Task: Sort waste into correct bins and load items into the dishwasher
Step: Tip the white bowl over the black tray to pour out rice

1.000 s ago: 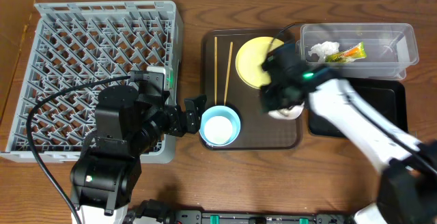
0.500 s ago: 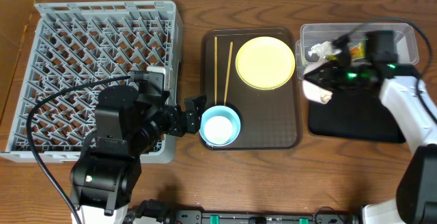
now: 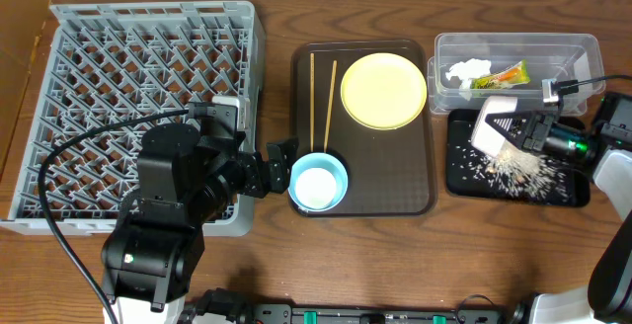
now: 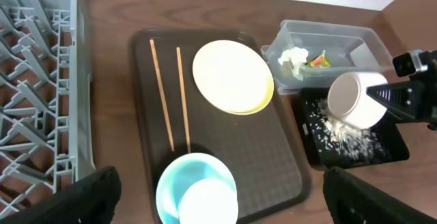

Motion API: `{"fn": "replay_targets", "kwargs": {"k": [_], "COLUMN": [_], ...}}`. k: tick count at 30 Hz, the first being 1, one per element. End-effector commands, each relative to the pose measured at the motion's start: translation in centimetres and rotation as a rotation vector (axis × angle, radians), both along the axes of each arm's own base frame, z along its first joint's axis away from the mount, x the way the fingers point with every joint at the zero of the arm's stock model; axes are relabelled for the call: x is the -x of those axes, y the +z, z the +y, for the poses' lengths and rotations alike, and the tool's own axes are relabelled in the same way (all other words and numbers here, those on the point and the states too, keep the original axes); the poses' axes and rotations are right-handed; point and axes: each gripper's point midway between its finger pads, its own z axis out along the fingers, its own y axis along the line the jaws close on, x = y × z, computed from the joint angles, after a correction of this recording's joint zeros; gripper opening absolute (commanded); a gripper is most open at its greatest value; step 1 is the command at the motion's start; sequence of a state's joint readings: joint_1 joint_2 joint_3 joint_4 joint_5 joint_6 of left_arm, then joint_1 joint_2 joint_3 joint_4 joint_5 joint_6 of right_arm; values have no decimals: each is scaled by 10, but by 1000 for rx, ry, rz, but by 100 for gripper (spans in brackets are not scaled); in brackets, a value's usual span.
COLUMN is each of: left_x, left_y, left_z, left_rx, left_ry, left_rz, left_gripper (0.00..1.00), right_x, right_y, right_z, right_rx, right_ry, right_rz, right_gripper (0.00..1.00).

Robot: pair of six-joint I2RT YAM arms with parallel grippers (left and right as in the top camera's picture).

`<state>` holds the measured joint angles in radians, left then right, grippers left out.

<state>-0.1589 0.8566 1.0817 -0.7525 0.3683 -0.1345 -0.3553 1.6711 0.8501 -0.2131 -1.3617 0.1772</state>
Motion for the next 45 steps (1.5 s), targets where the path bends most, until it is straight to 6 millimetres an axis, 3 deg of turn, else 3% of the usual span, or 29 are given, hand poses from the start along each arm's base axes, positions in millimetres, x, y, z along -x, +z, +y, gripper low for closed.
{"fn": "replay_targets", "kwargs": {"k": [1, 3, 5, 8, 11, 14, 17, 20, 21, 22, 23, 26, 29, 31, 34, 38, 41, 44, 45], "left_x": [1, 1, 1, 1, 1, 1, 1, 1, 1, 1, 1, 1, 1, 1, 1, 1, 1, 1, 1], "left_y": [9, 9, 9, 9, 9, 9, 9, 9, 9, 9, 9, 9, 9, 9, 9, 9, 9, 9, 9], "left_z": [-2, -2, -2, -2, -2, -2, -2, -2, -2, -2, -2, -2, -2, -2, -2, -2, -2, -2, -2], "left_rx": [13, 13, 13, 13, 13, 13, 13, 13, 13, 13, 13, 13, 13, 13, 13, 13, 13, 13, 13], "left_ry": [-11, -11, -11, -11, -11, -11, -11, -11, -11, -11, -11, -11, -11, -11, -11, -11, -11, -11, -11], "left_rz": [-19, -19, -19, -19, -19, -19, -19, -19, -19, -19, -19, -19, -19, -19, -19, -19, -19, -19, -19], "left_gripper": [95, 95, 95, 95, 95, 95, 95, 95, 95, 95, 95, 95, 95, 95, 95, 95, 96, 95, 95], "right_x": [11, 7, -3, -2, -6, 0, -9, 4, 1, -9, -10, -1, -12, 1, -16, -3, -13, -3, -4], "right_y": [30, 29, 7, 11, 2, 19, -1, 27, 23, 2, -1, 26, 7, 32, -7, 22, -7, 14, 11], "right_z": [7, 7, 1, 2, -1, 8, 2, 17, 18, 12, 11, 24, 18, 28, 14, 29, 19, 30, 31], "right_rx": [-121, -97, -28, -38, -12, -57, -3, -92, -72, -11, -7, -65, -26, -76, -5, -53, -6, -38, -10], "right_ry": [103, 99, 9, 25, -16, 64, -28, 112, 97, 1, -14, 118, 15, 149, -55, 114, -34, 95, 92], "right_rz": [-138, -150, -14, -44, 17, -92, 57, -113, -92, 48, 76, -123, 44, -159, 164, -92, 160, -43, -60], "right_gripper": [1, 1, 1, 1, 1, 1, 1, 1, 1, 1, 1, 1, 1, 1, 1, 1, 1, 1, 1]}}
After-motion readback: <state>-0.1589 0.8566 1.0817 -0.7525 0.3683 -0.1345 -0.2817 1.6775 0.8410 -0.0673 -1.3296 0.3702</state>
